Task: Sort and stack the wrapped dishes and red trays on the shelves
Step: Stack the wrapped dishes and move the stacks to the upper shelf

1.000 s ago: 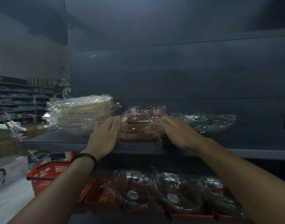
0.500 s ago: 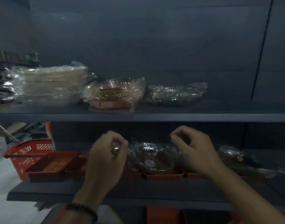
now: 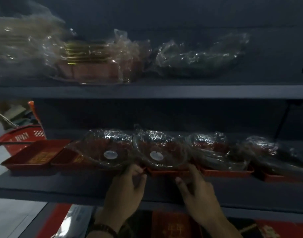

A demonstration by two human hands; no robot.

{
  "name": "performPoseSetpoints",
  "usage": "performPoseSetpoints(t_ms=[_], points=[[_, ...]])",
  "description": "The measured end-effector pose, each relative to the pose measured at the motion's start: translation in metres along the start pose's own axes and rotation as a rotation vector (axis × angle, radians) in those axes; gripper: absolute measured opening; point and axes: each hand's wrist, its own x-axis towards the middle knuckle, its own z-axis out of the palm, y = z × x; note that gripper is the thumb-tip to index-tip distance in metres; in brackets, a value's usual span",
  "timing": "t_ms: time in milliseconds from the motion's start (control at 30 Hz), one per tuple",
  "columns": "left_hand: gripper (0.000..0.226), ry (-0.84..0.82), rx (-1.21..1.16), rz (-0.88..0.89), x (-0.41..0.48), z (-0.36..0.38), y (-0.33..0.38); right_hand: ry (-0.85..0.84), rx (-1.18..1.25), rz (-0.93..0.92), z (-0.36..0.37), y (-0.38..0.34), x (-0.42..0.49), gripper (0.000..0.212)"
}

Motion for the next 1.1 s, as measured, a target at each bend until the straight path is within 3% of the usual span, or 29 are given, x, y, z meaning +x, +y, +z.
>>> performPoseSetpoints(t_ms=[67, 133, 333, 567, 800, 900, 1000, 1100], points=[[0.009, 0.012, -0.012, -0.005, 0.006, 0.007, -0.006, -0.042, -0.077, -0.021, 0.009, 0.006, 0.008, 0.059], [0.010, 0.020, -0.034, -0.014, 0.009, 0.013, -0.009, -0.041, -0.081, 0.001, 0.018, 0.009, 0.016, 0.060], [0.013, 0.036, -0.091, -0.008, 0.017, 0.022, -0.013, 0.042, -0.168, 0.048, 0.041, 0.016, 0.044, 0.031], [0.008, 0.011, -0.174, 0.009, 0.013, 0.022, -0.009, 0.150, -0.060, 0.037, 0.053, 0.013, 0.046, 0.011], [0.007, 0.065, -0.556, -0.160, 0.002, 0.003, -0.002, 0.262, 0.033, -0.116, 0.045, -0.008, 0.026, 0.005], [0.040, 0.151, -0.641, -0.102, -0.005, -0.015, -0.002, 0.263, 0.052, -0.157, 0.040, -0.017, 0.011, 0.007], [0.077, 0.113, -0.651, -0.055, -0.014, -0.034, -0.010, 0.260, 0.059, -0.181, 0.032, -0.023, -0.003, 0.011], [0.091, 0.070, -0.595, 0.017, -0.027, -0.046, -0.012, 0.268, 0.050, -0.199, 0.022, -0.029, -0.020, 0.015]])
